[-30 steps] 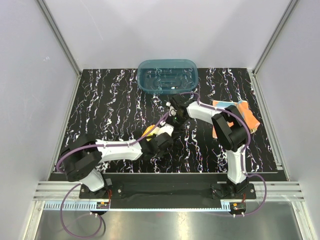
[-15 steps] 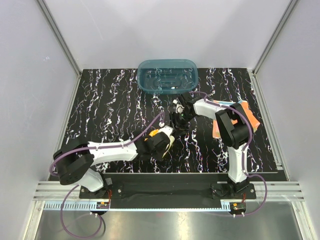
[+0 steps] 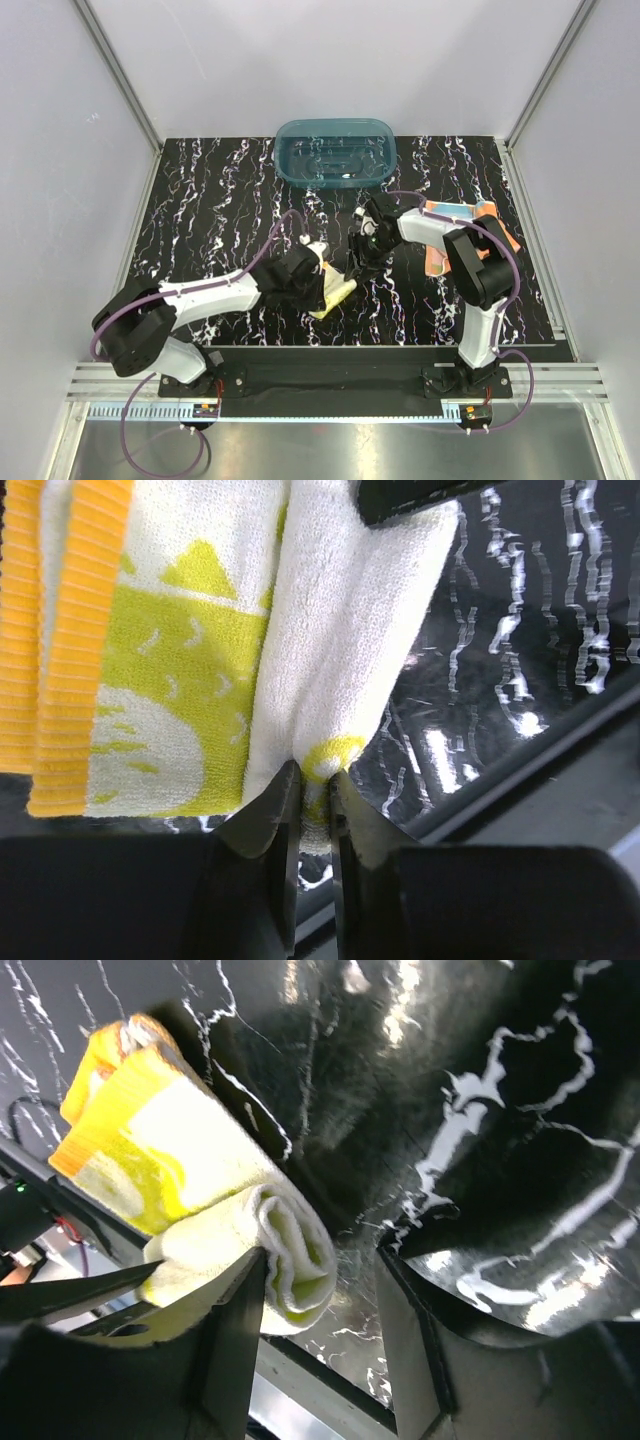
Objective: Roll the towels
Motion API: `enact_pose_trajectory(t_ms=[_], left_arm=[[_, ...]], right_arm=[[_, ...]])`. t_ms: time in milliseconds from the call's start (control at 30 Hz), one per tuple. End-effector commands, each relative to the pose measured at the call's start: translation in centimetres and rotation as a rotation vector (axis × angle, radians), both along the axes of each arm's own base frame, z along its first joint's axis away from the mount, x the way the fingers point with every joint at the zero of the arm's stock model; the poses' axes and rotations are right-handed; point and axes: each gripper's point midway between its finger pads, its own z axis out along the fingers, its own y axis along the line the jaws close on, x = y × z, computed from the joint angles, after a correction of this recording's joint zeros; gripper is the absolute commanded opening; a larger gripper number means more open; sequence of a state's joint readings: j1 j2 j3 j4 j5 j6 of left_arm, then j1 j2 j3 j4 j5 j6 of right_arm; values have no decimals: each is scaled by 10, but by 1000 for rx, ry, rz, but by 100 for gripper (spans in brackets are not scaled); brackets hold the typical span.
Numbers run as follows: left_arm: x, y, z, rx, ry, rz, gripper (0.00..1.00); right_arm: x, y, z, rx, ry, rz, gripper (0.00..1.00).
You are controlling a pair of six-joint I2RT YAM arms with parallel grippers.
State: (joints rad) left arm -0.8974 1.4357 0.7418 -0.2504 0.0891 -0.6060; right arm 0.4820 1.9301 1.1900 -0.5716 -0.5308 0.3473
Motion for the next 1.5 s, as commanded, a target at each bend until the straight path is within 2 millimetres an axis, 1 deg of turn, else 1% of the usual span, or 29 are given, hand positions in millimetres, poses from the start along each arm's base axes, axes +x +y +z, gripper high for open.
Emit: enact_pose_trajectory(t_ms=[0, 33, 67, 133, 167, 200, 400, 533, 567, 633, 700, 733, 767, 833, 867, 933, 967, 1100, 1167, 1333, 1433, 1467], left_arm=[[-5, -20, 27, -190, 54, -28, 7], [-2, -22, 30, -217, 56, -28, 7], [-3, -23, 32, -235, 71, -38, 7], [-3, -23, 32, -252, 88, -33, 7], [-3, -26, 32, -270, 97, -42, 7], [-5, -27, 32, -278, 109, -43, 7], [-5, -33, 35, -343, 149, -56, 7], [-3, -33, 34, -358, 180, -46, 7], [0, -36, 36, -376, 170, -49, 7], [0, -37, 36, -391, 187, -46, 7], [0, -37, 35, -401, 206, -40, 7], [3, -35, 32, -405, 211, -26, 7], [1, -34, 30, -416, 237, -16, 7], [6, -34, 28, -449, 254, 6, 6], [4, -34, 28, -467, 275, 7, 6], [8, -30, 23, -490, 315, 52, 7], [9, -28, 19, -483, 327, 73, 7], [15, -24, 12, -471, 356, 114, 8], [15, -23, 8, -466, 377, 126, 9], [20, -16, 2, -467, 404, 172, 9], [20, -10, -6, -454, 430, 194, 9], [18, -9, -9, -452, 446, 196, 9]], right_arm=[[0, -23, -4, -102, -39, -12, 55], [2, -24, -2, -108, -47, -15, 57], [2, -27, 0, -111, -46, -17, 59], [9, -31, 9, -103, -72, -34, 63], [10, -33, 12, -106, -73, -41, 66], [17, -36, 20, -98, -93, -58, 67], [28, -51, 44, -106, -137, -84, 71], [29, -59, 49, -113, -150, -99, 71], [29, -61, 50, -116, -150, -105, 71], [29, -62, 55, -112, -160, -117, 71], [27, -61, 62, -96, -168, -123, 71], [25, -58, 64, -77, -165, -123, 72], [24, -57, 67, -63, -169, -126, 72], [21, -52, 72, -25, -165, -131, 72], [19, -51, 73, -12, -160, -133, 72], [13, -46, 78, 26, -150, -131, 72], [13, -45, 80, 40, -157, -130, 72], [5, -45, 79, 49, -145, -133, 72], [4, -46, 79, 51, -143, -138, 72], [1, -40, 82, 96, -140, -146, 72], [2, -39, 80, 102, -142, -157, 70], [1, -40, 76, 96, -134, -166, 70]])
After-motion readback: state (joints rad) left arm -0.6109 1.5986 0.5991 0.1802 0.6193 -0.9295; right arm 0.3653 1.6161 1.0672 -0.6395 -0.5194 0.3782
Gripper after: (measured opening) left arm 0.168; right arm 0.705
